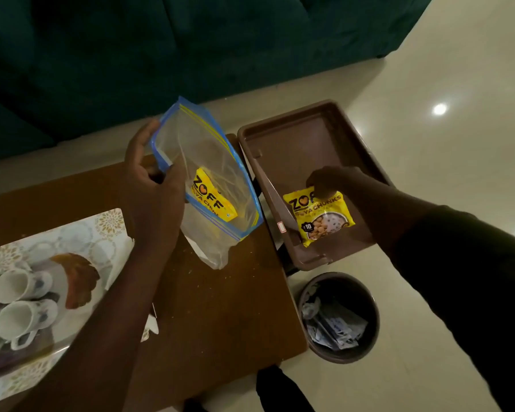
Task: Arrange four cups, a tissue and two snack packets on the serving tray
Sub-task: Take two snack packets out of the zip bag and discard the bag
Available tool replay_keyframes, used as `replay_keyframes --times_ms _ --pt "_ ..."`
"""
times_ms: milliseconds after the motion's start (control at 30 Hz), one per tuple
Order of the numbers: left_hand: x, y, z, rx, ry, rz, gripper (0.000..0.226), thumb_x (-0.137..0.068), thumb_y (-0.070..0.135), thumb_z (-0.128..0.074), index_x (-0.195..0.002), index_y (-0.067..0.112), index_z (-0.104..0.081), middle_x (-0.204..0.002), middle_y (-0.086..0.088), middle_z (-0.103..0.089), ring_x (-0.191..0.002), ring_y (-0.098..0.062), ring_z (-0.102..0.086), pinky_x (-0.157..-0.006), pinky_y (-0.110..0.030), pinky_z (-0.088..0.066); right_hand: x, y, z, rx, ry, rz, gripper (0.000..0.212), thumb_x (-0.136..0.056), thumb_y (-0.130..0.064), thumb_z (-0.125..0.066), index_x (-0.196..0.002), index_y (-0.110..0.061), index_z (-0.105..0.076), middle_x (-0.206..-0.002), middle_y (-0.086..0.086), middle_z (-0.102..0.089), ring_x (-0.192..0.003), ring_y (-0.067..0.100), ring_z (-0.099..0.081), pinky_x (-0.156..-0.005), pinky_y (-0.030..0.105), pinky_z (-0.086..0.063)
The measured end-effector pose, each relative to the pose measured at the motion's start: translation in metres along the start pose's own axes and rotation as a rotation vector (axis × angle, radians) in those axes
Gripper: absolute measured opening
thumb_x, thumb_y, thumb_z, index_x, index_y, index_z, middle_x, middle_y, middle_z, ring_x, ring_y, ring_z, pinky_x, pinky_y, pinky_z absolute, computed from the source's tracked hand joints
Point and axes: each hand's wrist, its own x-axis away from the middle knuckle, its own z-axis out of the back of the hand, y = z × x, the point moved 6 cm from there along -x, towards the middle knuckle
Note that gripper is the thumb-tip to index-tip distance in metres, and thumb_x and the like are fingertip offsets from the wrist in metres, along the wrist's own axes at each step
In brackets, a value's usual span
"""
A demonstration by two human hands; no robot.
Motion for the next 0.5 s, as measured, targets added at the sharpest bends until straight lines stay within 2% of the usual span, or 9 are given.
replay_keyframes --times_ms 133,200,300,367,400,467,500 --pt "-0.003 -0.006 -0.005 -0.028 0.008 0.009 0.059 -0.073 0.025 -0.054 -0.127 0.048 -0.051 -0.088 0.032 -0.068 -0.053 -0.005 -0.059 -0.049 -0.030 -0.050 -0.027 0.013 -0.014 -0.072 0.081 -0.009 0.045 -0.089 -0.025 -0.057 -0.134 -0.018 -0.051 -0.138 0.009 -0.053 -0.122 0.029 -0.054 -0.093 0.035 -0.047" --pt "-0.004 -0.008 -0.009 -0.038 0.010 0.013 0.059 -0.074 0.022 -0.054 -0.127 0.047 -0.051 -0.084 0.032 -0.067 -0.053 -0.006 -0.058 -0.051 -0.034 -0.051 -0.034 0.022 -0.019 -0.150 0.131 -0.044 0.047 -0.087 -0.025 -0.061 -0.132 -0.021 -0.051 -0.131 0.011 -0.056 -0.116 0.030 -0.057 -0.084 0.034 -0.050" --pt "-0.006 -0.009 -0.019 -0.036 0.007 0.013 0.060 -0.074 0.018 -0.053 -0.131 0.038 -0.053 -0.086 0.036 -0.066 -0.052 -0.004 -0.059 -0.048 -0.025 -0.049 -0.041 0.035 -0.030 -0.290 0.185 -0.078 0.046 -0.082 -0.021 -0.066 -0.127 -0.025 -0.055 -0.124 0.011 -0.059 -0.106 0.030 -0.061 -0.071 0.030 -0.048" --pt "-0.008 -0.006 -0.028 -0.027 -0.009 0.010 0.060 -0.074 0.018 -0.053 -0.132 0.033 -0.053 -0.086 0.037 -0.066 -0.050 -0.002 -0.057 -0.046 -0.017 -0.045 -0.046 0.041 -0.035 -0.359 0.211 -0.065 0.047 -0.082 -0.020 -0.067 -0.127 -0.023 -0.055 -0.127 0.012 -0.057 -0.108 0.031 -0.060 -0.074 0.031 -0.050" --pt "-0.010 -0.003 -0.033 -0.039 -0.019 0.005 0.060 -0.074 0.018 -0.053 -0.132 0.033 -0.053 -0.084 0.038 -0.065 -0.051 -0.002 -0.057 -0.046 -0.018 -0.046 -0.046 0.044 -0.035 -0.380 0.219 -0.064 0.048 -0.081 -0.020 -0.068 -0.127 -0.020 -0.054 -0.129 0.013 -0.056 -0.110 0.032 -0.060 -0.080 0.035 -0.053" --pt "-0.014 0.005 -0.041 -0.066 -0.037 -0.001 0.058 -0.076 0.015 -0.055 -0.131 0.035 -0.053 -0.081 0.040 -0.064 -0.055 -0.007 -0.060 -0.051 -0.029 -0.052 -0.040 0.048 -0.020 -0.424 0.284 -0.072 0.052 -0.082 -0.023 -0.070 -0.129 -0.015 -0.052 -0.130 0.015 -0.055 -0.113 0.034 -0.058 -0.090 0.041 -0.052" --pt "-0.015 0.008 -0.043 -0.058 -0.044 -0.003 0.058 -0.077 0.013 -0.055 -0.131 0.036 -0.053 -0.079 0.039 -0.064 -0.058 -0.015 -0.063 -0.054 -0.035 -0.053 -0.034 0.048 -0.003 -0.453 0.366 -0.072 0.050 -0.082 -0.023 -0.069 -0.129 -0.013 -0.052 -0.129 0.016 -0.056 -0.114 0.033 -0.058 -0.092 0.040 -0.051"
